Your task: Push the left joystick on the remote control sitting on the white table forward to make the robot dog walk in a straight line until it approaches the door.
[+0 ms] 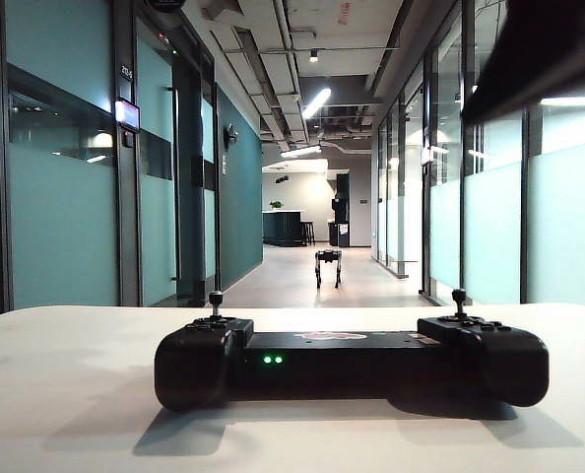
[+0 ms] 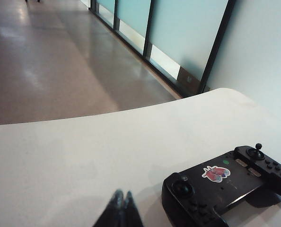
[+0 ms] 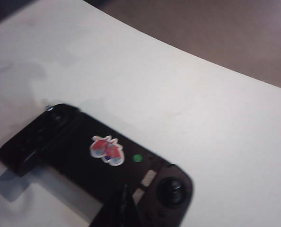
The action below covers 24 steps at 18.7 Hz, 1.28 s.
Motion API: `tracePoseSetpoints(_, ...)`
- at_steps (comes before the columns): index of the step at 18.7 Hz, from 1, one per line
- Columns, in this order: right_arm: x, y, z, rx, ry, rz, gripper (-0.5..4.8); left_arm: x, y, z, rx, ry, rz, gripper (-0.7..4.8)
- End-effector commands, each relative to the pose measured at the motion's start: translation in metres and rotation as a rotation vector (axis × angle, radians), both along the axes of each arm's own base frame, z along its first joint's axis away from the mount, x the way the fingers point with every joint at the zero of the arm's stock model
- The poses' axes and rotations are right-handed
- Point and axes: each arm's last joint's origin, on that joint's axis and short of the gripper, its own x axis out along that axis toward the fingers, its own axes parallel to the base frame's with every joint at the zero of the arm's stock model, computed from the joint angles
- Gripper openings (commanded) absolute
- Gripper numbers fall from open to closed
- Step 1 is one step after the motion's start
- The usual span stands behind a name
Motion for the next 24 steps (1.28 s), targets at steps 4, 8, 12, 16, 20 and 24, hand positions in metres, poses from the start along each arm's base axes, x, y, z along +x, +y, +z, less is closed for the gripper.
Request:
tracePoseSetpoints(4, -0.018, -0.014, -0.037, 0.137, -0.101, 0.085, -0.01, 0.002, 0.001, 0.0, -0.006, -0.022, 0.042, -0.05)
tracePoseSetpoints(8, -0.031, -0.026, -0.065, 0.159, -0.121, 0.092, -0.01, 0.005, -0.001, -0.006, -0.011, -0.03, 0.04, -0.05)
tracePoseSetpoints(12, -0.039, -0.035, -0.075, 0.197, -0.178, 0.071, -0.01, 0.01, -0.004, -0.022, -0.007, -0.014, 0.03, -0.05)
tracePoseSetpoints(16, -0.043, -0.041, -0.072, 0.225, -0.237, 0.018, -0.01, 0.015, -0.007, -0.033, -0.028, -0.039, 0.015, -0.05)
tracePoseSetpoints(20, -0.046, -0.043, -0.068, 0.258, -0.271, 0.022, -0.01, 0.019, -0.009, -0.041, -0.059, -0.1, 0.024, -0.05)
tracePoseSetpoints(24, -0.047, -0.044, -0.067, 0.268, -0.281, 0.023, -0.01, 0.022, -0.01, -0.054, -0.04, -0.083, 0.023, -0.05)
